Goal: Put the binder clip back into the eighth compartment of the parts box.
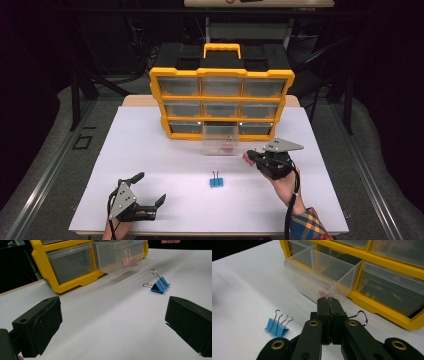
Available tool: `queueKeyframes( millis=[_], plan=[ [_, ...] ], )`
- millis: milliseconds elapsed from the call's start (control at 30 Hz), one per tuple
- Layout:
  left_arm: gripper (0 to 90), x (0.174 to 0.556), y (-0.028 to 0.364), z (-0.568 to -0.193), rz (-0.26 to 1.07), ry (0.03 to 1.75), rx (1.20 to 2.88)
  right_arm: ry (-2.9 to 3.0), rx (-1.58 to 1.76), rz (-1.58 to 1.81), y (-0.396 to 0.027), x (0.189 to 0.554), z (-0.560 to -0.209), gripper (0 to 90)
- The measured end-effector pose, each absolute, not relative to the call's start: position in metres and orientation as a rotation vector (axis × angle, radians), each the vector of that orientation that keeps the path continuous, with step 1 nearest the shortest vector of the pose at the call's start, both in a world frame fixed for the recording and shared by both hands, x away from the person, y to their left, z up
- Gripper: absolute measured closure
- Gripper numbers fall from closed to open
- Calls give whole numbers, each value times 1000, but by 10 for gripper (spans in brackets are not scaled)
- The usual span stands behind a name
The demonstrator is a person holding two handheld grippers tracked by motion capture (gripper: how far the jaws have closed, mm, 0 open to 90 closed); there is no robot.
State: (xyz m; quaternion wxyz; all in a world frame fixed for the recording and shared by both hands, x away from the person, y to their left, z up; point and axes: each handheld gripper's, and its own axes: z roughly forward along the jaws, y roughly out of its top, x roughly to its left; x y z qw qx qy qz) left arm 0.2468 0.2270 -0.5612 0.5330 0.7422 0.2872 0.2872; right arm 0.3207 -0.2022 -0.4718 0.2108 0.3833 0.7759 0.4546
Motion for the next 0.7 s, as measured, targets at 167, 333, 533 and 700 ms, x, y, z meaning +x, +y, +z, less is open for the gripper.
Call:
queueKeyframes(
  millis=[167, 333, 533, 700],
  plan=[
    [9, 247, 227, -562, 682, 688, 1768, 2140, 1070, 1271, -205, 323, -466, 888],
    [9, 247, 228, -561, 683, 685, 1768, 2132, 1069, 1268, -205, 326, -462, 889],
    [9, 247, 227, -561, 686, 687, 1769, 2112, 1055, 1281, -205, 328, -454, 889],
    [9, 247, 228, -562, 692, 696, 1770, 2092, 1036, 1301, -204, 331, -446, 889]
  ],
)
